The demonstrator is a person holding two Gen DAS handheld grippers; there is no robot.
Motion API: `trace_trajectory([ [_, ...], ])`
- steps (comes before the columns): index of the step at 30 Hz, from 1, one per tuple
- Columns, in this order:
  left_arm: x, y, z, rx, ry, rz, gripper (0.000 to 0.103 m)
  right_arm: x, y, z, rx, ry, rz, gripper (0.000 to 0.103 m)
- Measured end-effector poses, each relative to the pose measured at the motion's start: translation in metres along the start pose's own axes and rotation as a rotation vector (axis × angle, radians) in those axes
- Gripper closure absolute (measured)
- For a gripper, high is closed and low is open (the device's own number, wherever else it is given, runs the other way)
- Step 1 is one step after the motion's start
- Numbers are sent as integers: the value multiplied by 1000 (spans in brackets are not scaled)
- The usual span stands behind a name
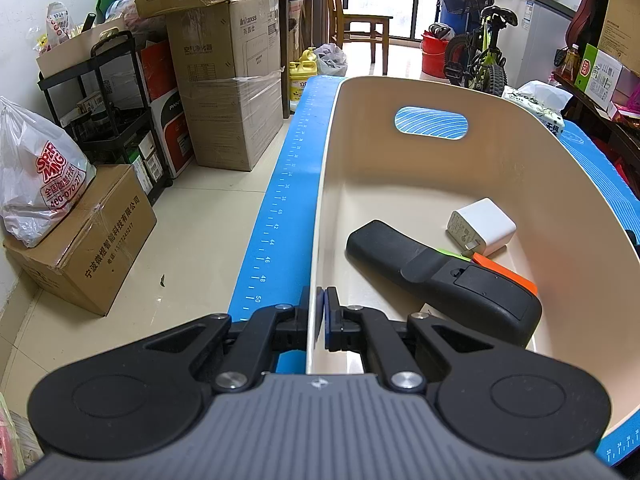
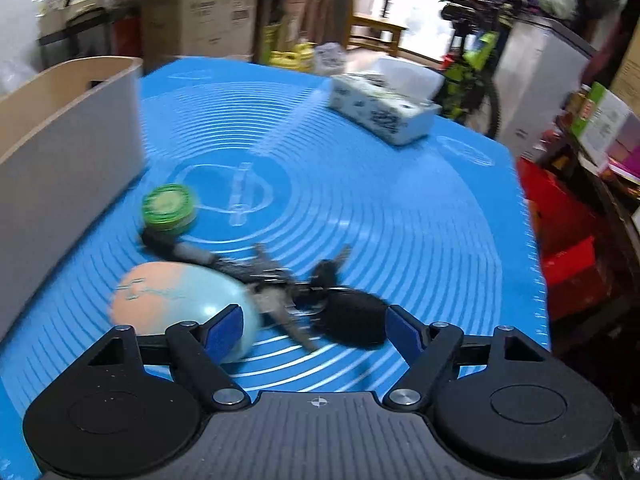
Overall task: Organize rigid objects
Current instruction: 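Grasp the black key fob with keys using the right tool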
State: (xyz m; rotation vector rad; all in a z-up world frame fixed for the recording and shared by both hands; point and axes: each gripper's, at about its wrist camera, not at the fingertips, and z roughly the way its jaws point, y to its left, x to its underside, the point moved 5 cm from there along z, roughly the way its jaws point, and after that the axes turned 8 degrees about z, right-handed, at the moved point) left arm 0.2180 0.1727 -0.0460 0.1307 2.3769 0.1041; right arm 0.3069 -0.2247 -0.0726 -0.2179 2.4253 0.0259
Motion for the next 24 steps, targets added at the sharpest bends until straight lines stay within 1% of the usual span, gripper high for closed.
trace_trajectory([
  [3, 0, 0, 0, 0, 0, -1, 97, -1, -12, 13, 22, 8, 27, 23],
  [5, 0, 0, 0, 0, 0, 0, 98, 0, -17, 22, 21, 13, 50, 22],
  [8, 0, 0, 0, -2, 0, 1, 97, -1, -19, 26, -5, -19, 74, 23],
  [12, 0, 0, 0, -1, 0, 1, 97, -2, -22, 33, -44, -16, 122, 20],
  [15, 0, 0, 0, -1, 0, 1, 97, 0, -25, 36, -75, -20, 182, 15],
  [17, 0, 0, 0, -1, 0, 1, 97, 4, -25, 40, -106, -19, 205, 15],
  [19, 0, 0, 0, -1, 0, 0, 97, 7, -26, 42, -109, -33, 224, 17],
  [20, 0, 0, 0, 0, 0, 0, 97, 7, -24, 42, -98, -37, 210, 18],
  [23, 0, 0, 0, -1, 0, 1, 97, 8, -19, 40, -101, -62, 196, 31],
  [24, 0, 0, 0, -1, 0, 1, 97, 8, -18, 39, -108, -68, 198, 40],
])
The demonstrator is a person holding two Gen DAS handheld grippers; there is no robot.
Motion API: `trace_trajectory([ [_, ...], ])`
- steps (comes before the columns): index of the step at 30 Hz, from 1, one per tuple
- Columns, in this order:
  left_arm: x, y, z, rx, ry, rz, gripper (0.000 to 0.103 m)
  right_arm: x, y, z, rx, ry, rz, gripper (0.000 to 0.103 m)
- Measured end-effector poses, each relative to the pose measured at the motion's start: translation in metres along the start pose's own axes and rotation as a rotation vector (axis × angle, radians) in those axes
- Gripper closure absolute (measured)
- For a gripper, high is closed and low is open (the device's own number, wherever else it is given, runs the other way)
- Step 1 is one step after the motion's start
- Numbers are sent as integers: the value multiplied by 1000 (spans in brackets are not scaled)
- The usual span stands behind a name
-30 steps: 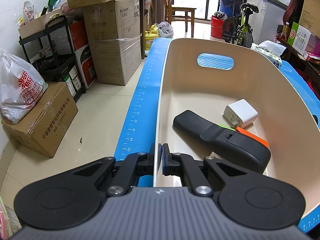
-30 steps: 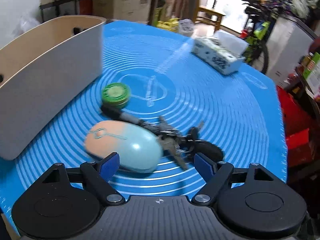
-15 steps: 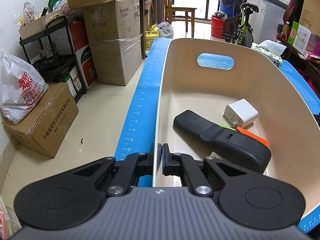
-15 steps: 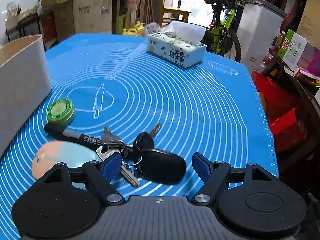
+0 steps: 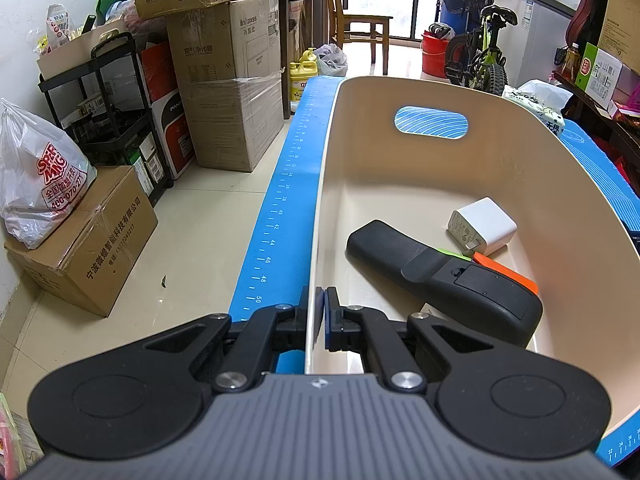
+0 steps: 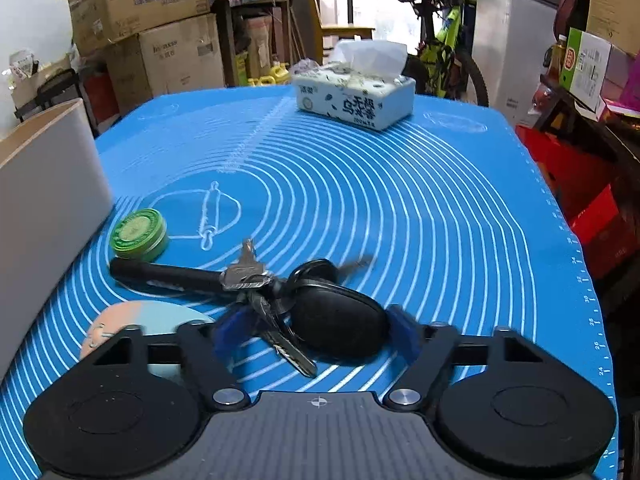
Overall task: Organize rigid objects
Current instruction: 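Grasp the black key fob with keys using the right tool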
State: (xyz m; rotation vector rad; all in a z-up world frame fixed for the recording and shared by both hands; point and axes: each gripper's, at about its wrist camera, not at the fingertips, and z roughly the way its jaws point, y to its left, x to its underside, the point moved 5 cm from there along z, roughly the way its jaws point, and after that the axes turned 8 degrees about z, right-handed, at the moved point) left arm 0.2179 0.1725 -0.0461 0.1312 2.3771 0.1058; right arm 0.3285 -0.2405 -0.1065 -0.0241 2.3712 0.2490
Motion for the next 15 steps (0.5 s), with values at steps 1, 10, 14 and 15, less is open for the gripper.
trace_trajectory([
  [1, 0, 0, 0, 0, 0, 0, 97, 0, 1, -1, -13, -4, 1, 42],
  [10, 0, 0, 0, 0, 0, 0, 97, 7, 11, -12, 25, -47, -85, 42],
  [14, 0, 0, 0, 0, 0, 0, 97, 6, 10, -23, 25, -112, -75, 42],
  [15, 0, 0, 0, 0, 0, 0, 97, 5, 12, -25, 28, -132, -80, 42],
])
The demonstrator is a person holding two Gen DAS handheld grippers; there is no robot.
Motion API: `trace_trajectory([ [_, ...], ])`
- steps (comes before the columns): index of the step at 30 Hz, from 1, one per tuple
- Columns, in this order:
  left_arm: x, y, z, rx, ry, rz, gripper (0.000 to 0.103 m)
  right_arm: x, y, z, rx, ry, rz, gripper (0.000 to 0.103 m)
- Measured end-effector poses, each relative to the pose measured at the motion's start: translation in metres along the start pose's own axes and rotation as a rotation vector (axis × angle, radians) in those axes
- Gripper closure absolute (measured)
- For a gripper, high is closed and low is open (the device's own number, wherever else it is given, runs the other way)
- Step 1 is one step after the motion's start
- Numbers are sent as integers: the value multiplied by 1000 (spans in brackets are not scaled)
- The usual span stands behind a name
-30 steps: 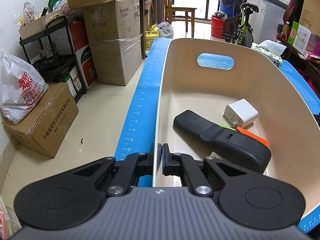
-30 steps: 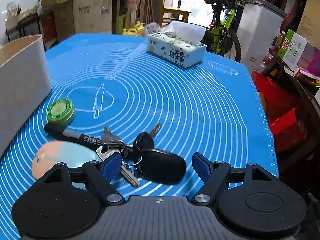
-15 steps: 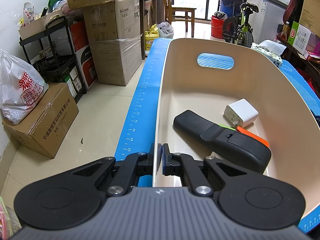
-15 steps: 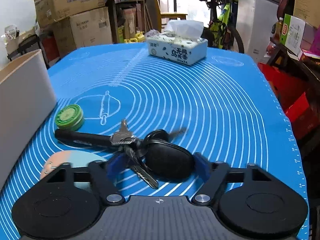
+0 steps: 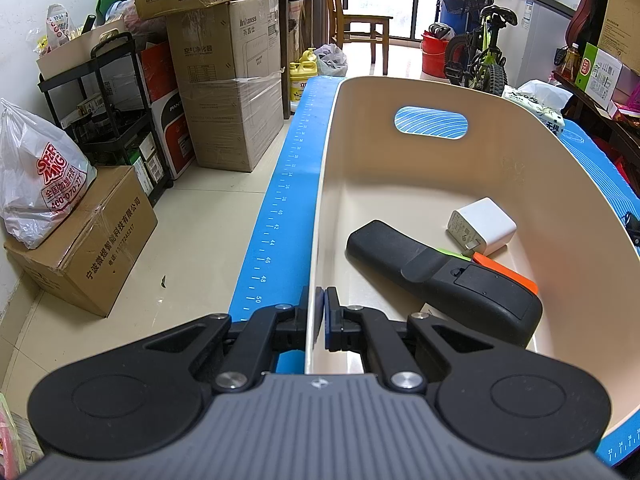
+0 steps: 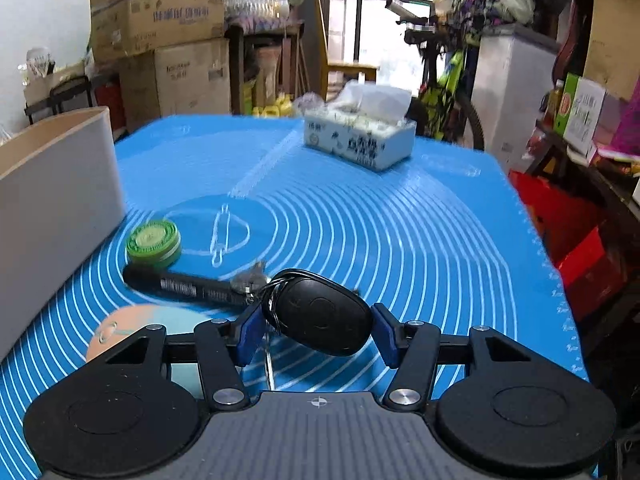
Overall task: Organize rigid objects
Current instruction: 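Grasp the black key fob with keys using the right tool, then carry the key fob into the basket and release it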
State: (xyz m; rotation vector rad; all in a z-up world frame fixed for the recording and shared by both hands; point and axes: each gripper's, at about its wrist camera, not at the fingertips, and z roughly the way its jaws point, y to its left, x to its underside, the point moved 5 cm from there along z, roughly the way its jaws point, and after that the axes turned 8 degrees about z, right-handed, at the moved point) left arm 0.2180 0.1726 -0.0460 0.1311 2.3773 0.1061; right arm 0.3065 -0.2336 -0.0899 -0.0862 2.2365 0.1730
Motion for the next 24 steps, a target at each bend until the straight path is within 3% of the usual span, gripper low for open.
trace_trajectory([
  [12, 0, 0, 0, 0, 0, 0, 97, -21, 11, -30, 22, -180, -31, 43],
  [13, 0, 0, 0, 0, 0, -1, 97, -22, 11, -32, 23, -186, -30, 63],
  [19, 0, 0, 0, 1, 0, 0, 97, -19, 8, -20, 23, -125, -28, 62],
  [24, 0, 0, 0, 0, 0, 0, 97, -10, 16, -20, 19, -135, -63, 62],
])
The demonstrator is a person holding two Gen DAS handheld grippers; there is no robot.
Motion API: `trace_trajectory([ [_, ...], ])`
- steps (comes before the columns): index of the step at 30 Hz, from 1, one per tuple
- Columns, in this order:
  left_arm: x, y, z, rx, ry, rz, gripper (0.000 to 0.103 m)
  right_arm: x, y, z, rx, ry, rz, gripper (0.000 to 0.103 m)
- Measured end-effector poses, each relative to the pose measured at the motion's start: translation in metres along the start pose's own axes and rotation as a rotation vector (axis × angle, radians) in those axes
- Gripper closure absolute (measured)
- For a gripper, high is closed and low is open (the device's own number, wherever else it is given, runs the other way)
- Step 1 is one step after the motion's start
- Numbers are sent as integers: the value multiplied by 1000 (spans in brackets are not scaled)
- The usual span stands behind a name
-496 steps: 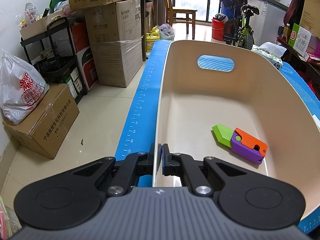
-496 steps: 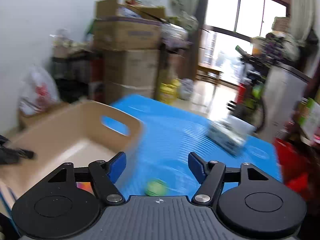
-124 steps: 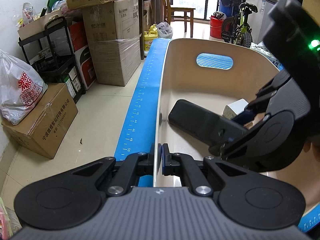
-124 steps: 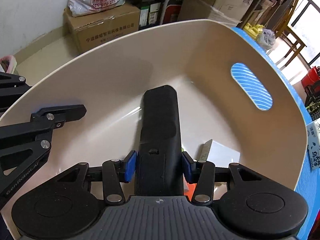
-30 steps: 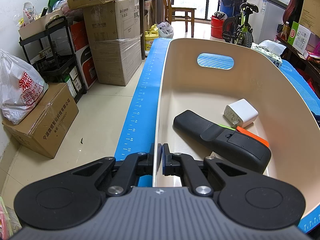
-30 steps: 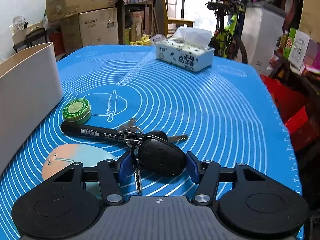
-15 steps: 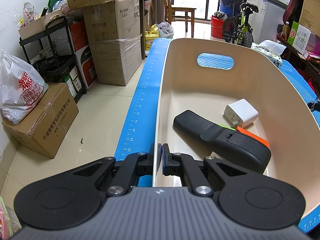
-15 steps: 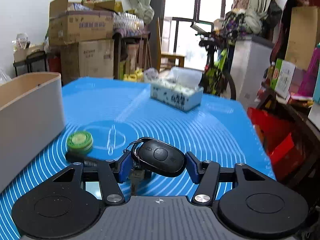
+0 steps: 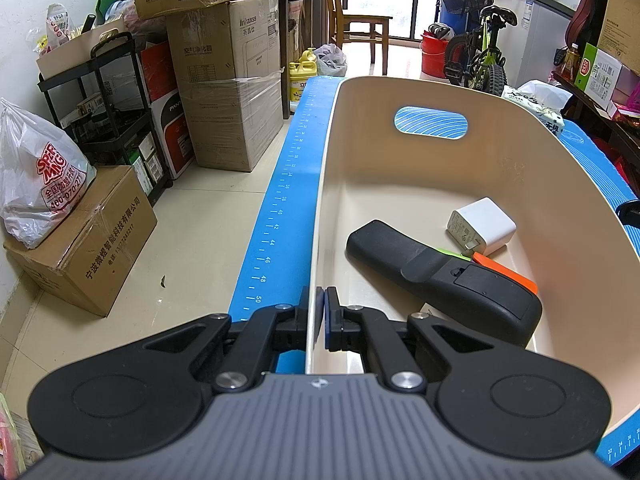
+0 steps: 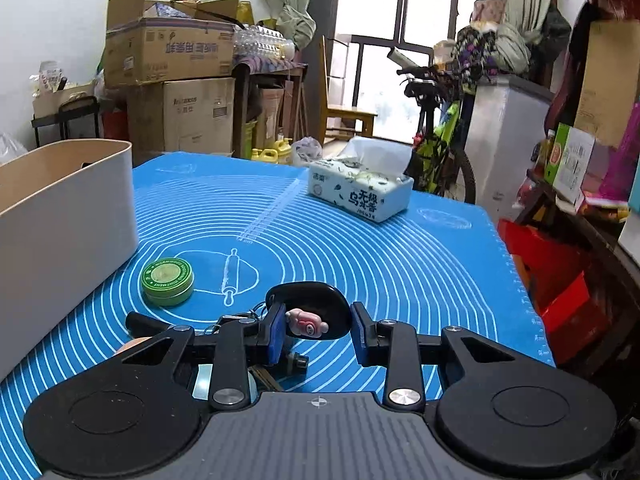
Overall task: Organize rigid objects
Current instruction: 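Carry the key fob into the basket and release it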
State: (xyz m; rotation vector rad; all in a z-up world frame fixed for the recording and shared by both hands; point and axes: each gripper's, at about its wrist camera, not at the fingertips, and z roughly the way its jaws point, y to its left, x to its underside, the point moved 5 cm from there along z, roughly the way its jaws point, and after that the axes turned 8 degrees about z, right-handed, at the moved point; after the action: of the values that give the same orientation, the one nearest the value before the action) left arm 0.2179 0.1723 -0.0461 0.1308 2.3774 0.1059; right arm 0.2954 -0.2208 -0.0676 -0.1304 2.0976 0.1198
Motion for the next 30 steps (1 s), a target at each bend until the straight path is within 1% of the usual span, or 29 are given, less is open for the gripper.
trace_trajectory([
  [3, 0, 0, 0, 0, 0, 0, 97, -3, 5, -4, -6, -23, -14, 63],
  [15, 0, 0, 0, 1, 0, 0, 97, -28, 21, -34, 42, -153, -108, 63],
  [24, 0, 0, 0, 1, 0, -1, 97, -60, 29, -57, 47, -231, -155, 63],
  [30, 0, 0, 0, 0, 0, 0, 97, -87, 52, -73, 24, -271, -218, 63],
])
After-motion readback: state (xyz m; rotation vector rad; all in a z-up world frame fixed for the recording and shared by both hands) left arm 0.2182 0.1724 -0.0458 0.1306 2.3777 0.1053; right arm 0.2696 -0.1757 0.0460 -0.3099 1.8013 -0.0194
